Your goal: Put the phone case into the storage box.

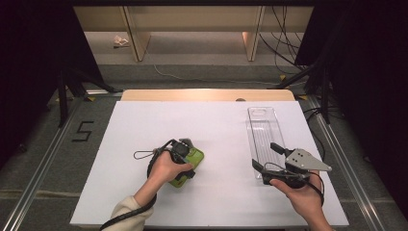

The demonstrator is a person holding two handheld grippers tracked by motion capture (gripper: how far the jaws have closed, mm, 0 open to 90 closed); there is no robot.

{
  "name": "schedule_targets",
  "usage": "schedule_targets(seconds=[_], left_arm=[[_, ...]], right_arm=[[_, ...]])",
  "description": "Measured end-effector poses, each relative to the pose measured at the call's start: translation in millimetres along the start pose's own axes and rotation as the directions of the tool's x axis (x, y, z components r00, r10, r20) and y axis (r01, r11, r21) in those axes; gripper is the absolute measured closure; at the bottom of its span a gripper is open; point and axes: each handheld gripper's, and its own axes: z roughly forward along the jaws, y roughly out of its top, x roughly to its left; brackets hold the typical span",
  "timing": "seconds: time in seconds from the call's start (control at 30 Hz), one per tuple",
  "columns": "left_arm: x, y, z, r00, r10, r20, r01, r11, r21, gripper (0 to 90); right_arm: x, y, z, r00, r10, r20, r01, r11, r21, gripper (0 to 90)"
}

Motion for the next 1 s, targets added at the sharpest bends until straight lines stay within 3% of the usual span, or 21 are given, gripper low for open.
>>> schedule_targets(seconds=[1.0], left_arm=[[1.2,-3.1,-1.4,0.9999,0.000,0.012,0.000,0.9998,-0.022,16.5]], right_arm=[[-0.3,-0.4,0.0,1.0000,0.000,0.003,0.000,1.000,-0.001,15.4]])
